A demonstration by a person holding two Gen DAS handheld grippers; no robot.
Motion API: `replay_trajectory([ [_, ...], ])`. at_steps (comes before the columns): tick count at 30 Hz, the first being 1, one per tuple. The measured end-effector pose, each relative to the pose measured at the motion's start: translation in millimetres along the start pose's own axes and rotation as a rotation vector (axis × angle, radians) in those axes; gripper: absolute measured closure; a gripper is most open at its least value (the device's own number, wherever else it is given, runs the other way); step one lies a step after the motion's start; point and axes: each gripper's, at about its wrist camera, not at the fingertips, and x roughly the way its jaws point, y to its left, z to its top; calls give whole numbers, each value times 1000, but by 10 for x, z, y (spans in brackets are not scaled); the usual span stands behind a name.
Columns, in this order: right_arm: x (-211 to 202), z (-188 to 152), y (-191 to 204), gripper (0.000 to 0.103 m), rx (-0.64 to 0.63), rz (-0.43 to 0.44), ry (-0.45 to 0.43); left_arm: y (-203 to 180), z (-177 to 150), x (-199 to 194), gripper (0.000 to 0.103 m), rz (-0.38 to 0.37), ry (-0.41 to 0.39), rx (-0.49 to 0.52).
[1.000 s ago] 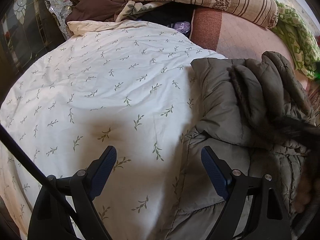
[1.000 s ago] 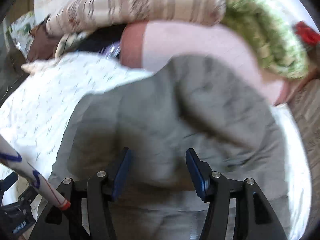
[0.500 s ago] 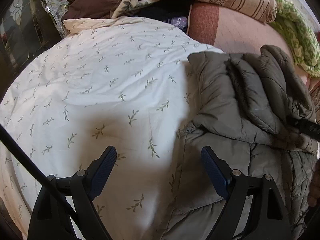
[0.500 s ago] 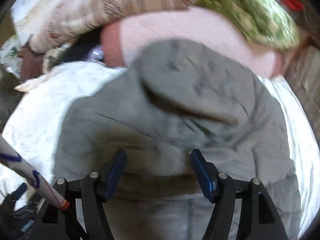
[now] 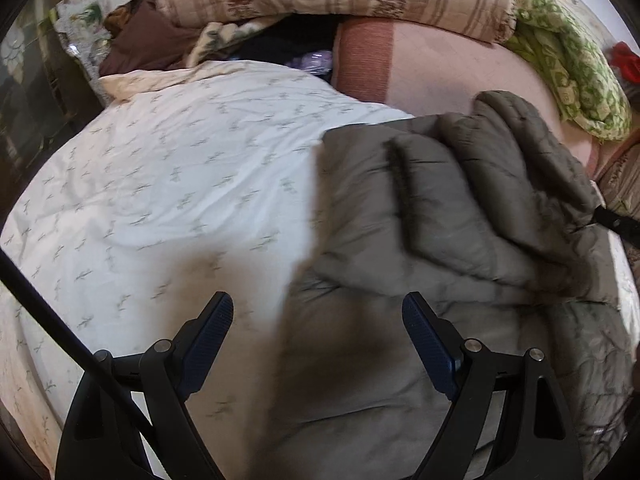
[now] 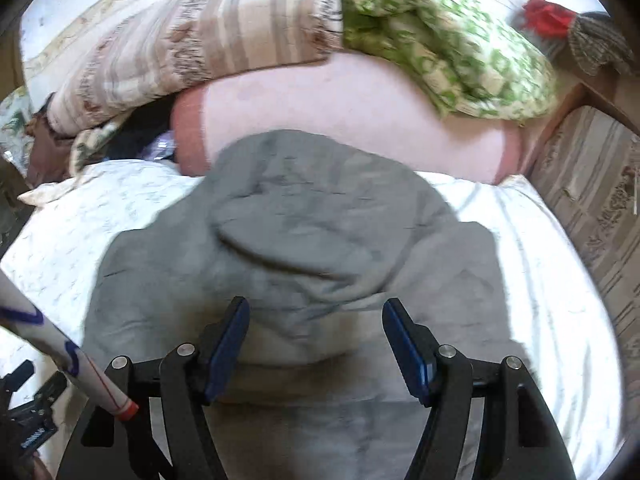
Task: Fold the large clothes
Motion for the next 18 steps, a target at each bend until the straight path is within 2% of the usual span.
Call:
replay_trajectory([
  [5, 276, 72, -398, 30, 43, -36, 18, -506, 305, 81, 17, -28, -34, 60],
  [9, 483, 95, -502, 30, 40, -42, 25, -837, 546, 425, 17, -49, -23, 65],
  [12, 712, 40, -506, 30, 15, -41, 62, -942, 574, 842, 17, 20, 51, 73],
  [13, 774, 16, -496, 30, 7, -40, 75, -942, 552, 913, 17, 20, 54, 72],
  [18, 1014, -61, -471, 24, -42, -45, 103, -954, 514, 871, 16, 28, 5, 89],
])
